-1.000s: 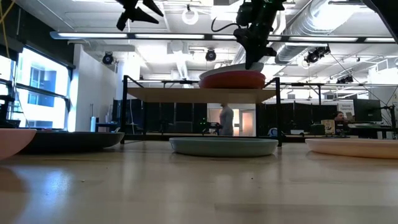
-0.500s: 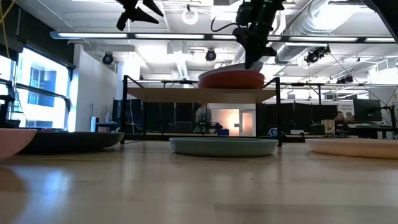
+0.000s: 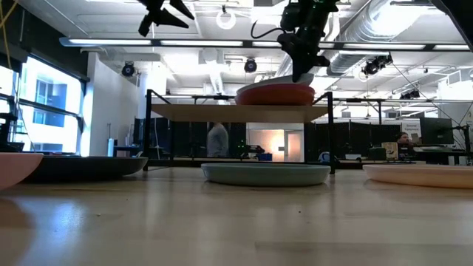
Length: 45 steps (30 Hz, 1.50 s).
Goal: Place and stack plates onto a shelf
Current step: Stack the white plate on top of the pink plate on the shelf, then stack the black plate on top of the gray plate on the shelf
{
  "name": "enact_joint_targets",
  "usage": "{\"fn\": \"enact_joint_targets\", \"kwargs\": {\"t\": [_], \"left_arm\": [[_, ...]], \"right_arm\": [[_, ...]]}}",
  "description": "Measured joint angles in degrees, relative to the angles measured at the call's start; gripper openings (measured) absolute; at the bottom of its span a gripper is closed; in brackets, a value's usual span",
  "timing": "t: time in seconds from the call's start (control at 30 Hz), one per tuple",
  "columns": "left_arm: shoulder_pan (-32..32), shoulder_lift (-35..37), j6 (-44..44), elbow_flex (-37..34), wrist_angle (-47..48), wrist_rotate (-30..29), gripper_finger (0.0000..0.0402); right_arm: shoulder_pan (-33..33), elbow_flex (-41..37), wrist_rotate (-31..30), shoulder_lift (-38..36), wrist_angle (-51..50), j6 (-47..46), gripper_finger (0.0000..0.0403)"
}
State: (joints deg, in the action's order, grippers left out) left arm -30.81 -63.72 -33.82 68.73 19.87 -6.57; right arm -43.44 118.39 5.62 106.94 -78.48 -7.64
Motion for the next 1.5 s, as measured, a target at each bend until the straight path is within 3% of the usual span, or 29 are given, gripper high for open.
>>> {"fn": "enact_joint_targets", "kwargs": {"t": [0.23, 0.5, 0.63, 1.17, 1.5], "left_arm": [[0.0, 0.0, 0.0, 0.0, 0.0, 0.0, 0.0107], [0.0, 0.0, 0.0, 0.0, 0.0, 0.0, 0.0107], [0.0, 0.0, 0.0, 0.0, 0.0, 0.0, 0.0107], [0.0, 0.0, 0.0, 0.0, 0.0, 0.0, 0.0107], [0.0, 0.0, 0.0, 0.0, 0.0, 0.0, 0.0107]], "right_arm": [[-0.9, 0.0, 1.0, 0.0, -0.1, 0.1, 0.0006], [-0.9, 0.0, 0.5, 0.0, -0.1, 1.7, 0.0090], [-0.9, 0.0, 0.5, 0.0, 1.0, 1.7, 0.0112], [-0.1, 0.0, 1.0, -7.3, -3.5, 1.5, 0.0113], [5.7, 0.0, 1.0, -13.4, -10.8, -2.4, 0.0113]]}}
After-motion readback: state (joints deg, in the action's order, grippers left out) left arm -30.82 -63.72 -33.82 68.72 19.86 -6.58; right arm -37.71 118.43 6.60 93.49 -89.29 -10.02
